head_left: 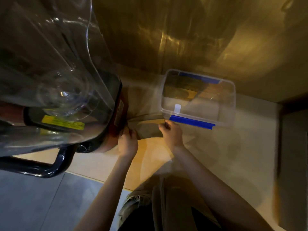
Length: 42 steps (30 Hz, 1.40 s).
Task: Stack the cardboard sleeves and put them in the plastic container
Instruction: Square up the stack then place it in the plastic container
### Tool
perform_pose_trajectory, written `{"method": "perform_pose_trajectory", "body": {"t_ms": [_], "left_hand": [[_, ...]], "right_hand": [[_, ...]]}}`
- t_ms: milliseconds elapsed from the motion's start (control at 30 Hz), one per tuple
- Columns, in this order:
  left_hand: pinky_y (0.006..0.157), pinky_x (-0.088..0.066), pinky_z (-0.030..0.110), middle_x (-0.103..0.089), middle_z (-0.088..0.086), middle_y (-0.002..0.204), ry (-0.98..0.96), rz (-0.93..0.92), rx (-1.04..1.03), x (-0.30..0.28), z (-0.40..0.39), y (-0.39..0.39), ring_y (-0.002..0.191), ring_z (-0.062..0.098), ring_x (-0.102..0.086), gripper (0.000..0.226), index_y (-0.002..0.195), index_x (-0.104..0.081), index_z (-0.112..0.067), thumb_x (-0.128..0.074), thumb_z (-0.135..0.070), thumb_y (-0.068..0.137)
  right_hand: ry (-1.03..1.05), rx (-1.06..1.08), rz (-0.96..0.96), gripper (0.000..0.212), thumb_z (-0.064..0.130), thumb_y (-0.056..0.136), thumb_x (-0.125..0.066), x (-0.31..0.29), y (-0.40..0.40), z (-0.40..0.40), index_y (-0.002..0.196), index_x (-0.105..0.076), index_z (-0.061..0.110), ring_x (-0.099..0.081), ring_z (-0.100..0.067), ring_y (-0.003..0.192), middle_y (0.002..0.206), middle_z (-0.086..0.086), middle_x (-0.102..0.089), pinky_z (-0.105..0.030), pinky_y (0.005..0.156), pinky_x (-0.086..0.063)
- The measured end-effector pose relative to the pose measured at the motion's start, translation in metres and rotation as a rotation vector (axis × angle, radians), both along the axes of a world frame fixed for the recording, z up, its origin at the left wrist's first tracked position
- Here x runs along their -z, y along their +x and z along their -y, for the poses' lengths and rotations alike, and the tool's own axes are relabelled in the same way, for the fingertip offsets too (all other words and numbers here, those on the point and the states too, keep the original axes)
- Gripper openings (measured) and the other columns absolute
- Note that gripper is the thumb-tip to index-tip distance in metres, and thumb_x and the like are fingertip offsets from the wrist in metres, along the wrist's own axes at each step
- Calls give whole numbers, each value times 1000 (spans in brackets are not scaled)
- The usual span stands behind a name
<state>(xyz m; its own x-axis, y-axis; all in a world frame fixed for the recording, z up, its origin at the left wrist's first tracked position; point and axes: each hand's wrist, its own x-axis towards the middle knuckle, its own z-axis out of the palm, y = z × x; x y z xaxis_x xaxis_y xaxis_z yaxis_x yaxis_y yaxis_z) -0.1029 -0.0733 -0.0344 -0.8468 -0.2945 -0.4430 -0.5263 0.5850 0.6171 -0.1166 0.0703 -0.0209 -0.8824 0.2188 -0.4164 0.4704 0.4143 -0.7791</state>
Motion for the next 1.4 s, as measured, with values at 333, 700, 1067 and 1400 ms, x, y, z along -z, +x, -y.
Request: {"method": "perform_pose_trajectory", "body": {"t_ms": [333,700,1067,1400], "left_hand": [[104,-32,37,-37,21,144,90,39,-91,5,-8,-1,129,36,-38,54,141,-24,-6,-42,-22,92],[98,-42,42,-51,23,131,145,43,-267,9,-11,-5,117,39,-49,55,138,-31,-5,-51,-18,88],[90,-52,44,-53,13,121,391,74,-258,6,-8,14,108,30,-54,62,133,-38,-9,-65,-11,77],[65,-53,18,-51,12,120,517,84,113,-13,-34,54,101,21,-52,54,126,-42,-8,-64,-3,77]], "right_hand": [[-39,-34,81,16,16,89,-55,4,-6,4,93,-63,2,-53,-6,69,84,-11,-63,-6,55,-38],[-343,197,361,27,3,84,-54,-4,-15,7,111,-59,5,-51,-14,85,96,-6,-55,-40,91,-47],[-415,137,470,24,7,87,-54,-5,10,-24,110,-60,13,-52,-22,107,105,-5,-58,-35,95,-42],[-505,166,282,34,-10,81,-55,-11,85,-74,106,-53,12,-55,-8,77,88,2,-57,-12,49,-48]]}}
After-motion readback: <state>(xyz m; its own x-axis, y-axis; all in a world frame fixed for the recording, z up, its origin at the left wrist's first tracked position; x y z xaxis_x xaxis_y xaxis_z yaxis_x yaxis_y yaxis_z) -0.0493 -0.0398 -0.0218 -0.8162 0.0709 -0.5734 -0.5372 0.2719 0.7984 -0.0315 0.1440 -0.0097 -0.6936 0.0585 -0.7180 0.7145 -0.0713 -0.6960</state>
